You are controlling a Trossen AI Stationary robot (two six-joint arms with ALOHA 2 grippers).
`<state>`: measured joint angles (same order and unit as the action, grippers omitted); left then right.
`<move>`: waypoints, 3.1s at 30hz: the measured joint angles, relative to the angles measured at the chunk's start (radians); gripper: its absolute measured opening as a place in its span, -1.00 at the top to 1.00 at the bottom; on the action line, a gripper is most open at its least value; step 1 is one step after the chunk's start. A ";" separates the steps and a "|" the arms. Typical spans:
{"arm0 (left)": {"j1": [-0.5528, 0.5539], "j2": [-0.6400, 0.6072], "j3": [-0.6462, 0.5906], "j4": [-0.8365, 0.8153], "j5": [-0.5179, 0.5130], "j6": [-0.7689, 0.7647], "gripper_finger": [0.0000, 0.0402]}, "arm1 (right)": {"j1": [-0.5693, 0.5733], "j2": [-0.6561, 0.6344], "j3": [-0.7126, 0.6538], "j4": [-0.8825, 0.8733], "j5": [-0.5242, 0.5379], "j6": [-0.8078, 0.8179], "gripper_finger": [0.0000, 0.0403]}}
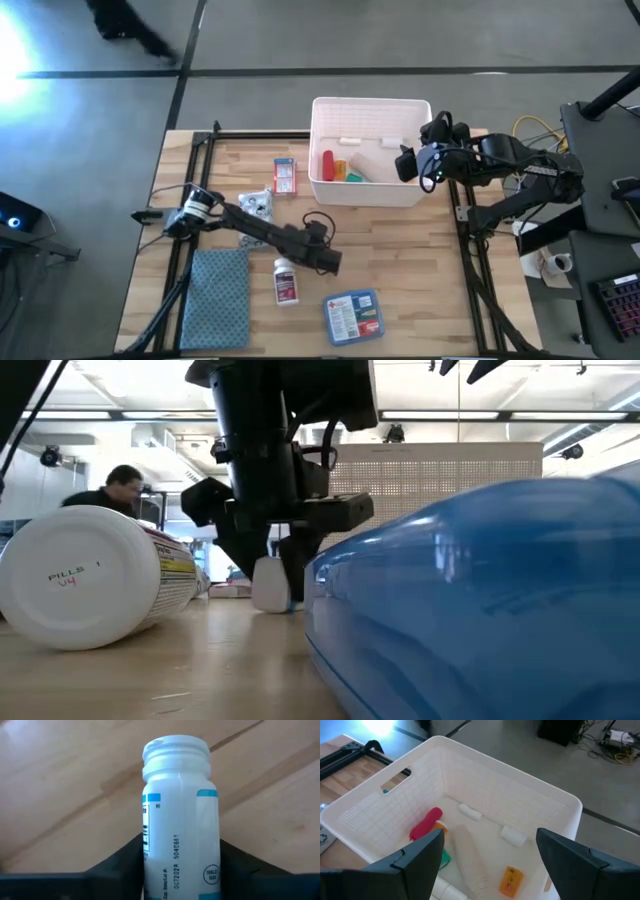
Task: Pick & place medical supplies in basket/bin
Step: Put the white medicine bottle into the bin
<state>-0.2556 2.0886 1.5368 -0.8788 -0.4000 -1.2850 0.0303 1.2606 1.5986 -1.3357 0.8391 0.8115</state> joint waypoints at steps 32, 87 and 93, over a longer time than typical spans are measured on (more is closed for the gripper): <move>0.371 -0.461 -0.006 0.612 -0.272 0.895 0.17 | 0.013 -0.030 -0.061 -0.018 -0.087 0.006 -0.52; -0.148 -0.627 -0.387 -0.108 0.138 -0.492 -0.50 | 0.039 -0.030 -0.142 -0.042 -0.167 0.122 -0.52; -0.254 -0.517 -0.387 0.090 0.137 -0.646 -0.50 | 0.039 -0.030 -0.142 -0.042 -0.167 0.128 -0.52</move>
<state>-0.5096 1.5717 1.1501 -0.7893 -0.2628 -1.9313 0.0696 1.2304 1.4563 -1.3781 0.6724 0.9394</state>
